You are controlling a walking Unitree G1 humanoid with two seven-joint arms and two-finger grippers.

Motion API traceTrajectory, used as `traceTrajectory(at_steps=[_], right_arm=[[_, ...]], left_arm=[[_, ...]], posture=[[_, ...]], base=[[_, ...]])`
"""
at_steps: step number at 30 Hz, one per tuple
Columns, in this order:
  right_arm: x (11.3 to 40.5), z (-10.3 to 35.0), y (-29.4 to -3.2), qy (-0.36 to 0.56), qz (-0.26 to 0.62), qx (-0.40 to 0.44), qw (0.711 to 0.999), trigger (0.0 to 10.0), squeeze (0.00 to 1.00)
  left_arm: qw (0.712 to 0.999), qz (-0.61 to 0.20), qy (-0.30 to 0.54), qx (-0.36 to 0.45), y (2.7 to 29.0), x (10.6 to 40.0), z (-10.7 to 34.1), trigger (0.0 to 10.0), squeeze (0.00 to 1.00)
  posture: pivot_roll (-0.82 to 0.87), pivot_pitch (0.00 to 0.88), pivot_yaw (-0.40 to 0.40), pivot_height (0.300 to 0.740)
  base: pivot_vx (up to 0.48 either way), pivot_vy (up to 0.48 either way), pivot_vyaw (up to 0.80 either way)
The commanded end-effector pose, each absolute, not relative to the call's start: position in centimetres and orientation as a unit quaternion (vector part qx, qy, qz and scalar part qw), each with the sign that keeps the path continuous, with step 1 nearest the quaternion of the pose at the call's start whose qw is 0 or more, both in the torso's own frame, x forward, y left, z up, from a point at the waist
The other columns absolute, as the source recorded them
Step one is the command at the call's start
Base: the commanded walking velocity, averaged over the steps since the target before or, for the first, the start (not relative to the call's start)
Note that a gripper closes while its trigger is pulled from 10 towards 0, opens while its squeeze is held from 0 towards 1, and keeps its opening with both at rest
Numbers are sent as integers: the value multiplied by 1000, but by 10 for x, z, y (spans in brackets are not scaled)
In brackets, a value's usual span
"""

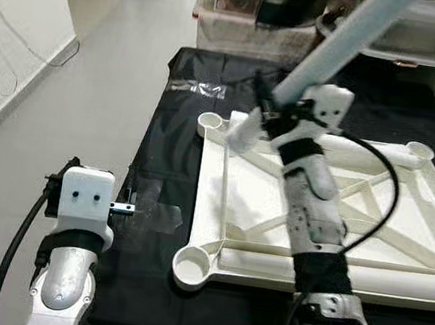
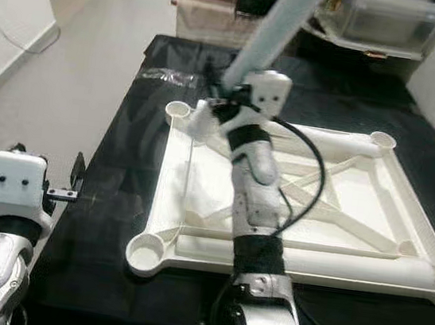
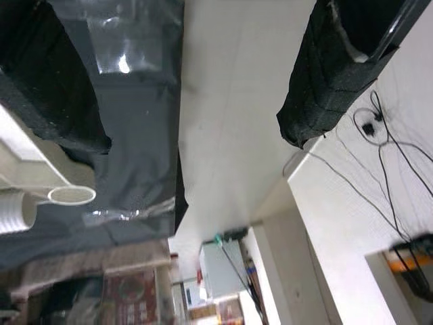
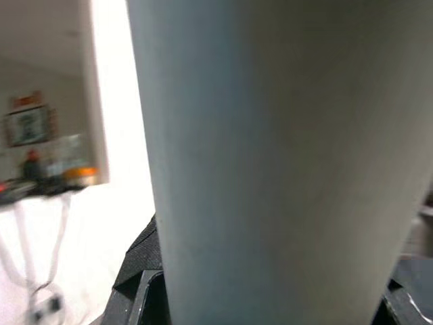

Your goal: Building children table

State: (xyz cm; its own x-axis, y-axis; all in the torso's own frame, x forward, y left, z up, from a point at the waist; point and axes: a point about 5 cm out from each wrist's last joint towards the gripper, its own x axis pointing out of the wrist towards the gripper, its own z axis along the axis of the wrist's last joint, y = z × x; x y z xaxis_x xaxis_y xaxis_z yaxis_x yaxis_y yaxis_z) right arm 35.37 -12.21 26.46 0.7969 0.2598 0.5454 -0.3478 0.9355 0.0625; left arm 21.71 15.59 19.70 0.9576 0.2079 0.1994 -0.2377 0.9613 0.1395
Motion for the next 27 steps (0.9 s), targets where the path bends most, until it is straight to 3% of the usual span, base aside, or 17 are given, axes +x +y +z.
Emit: traceTrajectory(at_steps=[1, 6, 12, 16, 19, 22, 27], right_arm=[[353, 263, -124, -271, 153, 87, 946, 10000, 0], [355, 274, -127, -279, 135, 92, 946, 10000, 0], [357, 258, -120, -209, 98, 66, 971, 10000, 0], [360, 253, -118, -171, 1, 16, 985, 10000, 0], [360, 256, -116, -184, 20, 52, 981, 10000, 0], [351, 253, -115, -204, 95, 59, 973, 10000, 0], [336, 243, -111, -216, 137, 36, 966, 10000, 0]], left_arm=[[986, 118, -84, 82, 158, 219, 192, 10000, 0], [986, 114, -92, 81, 157, 225, 194, 10000, 0], [986, 111, -96, 82, 159, 232, 196, 10000, 0], [986, 114, -94, 77, 162, 234, 193, 10000, 0], [986, 113, -93, 77, 162, 234, 192, 10000, 0], [986, 110, -96, 78, 161, 237, 193, 10000, 0], [987, 103, -92, 86, 159, 237, 191, 10000, 0]], posture=[[82, 0, -19, 740], [73, 0, -8, 740], [71, 0, 1, 740], [71, 0, 3, 740], [71, 0, 3, 740], [71, 0, -2, 740], [60, 0, 6, 740]], base=[[-480, 0, 0], [-480, 0, 0], [-480, 0, 0], [-480, 0, 0], [-480, 0, 0], [-480, 0, 0], [-477, 0, 0]])
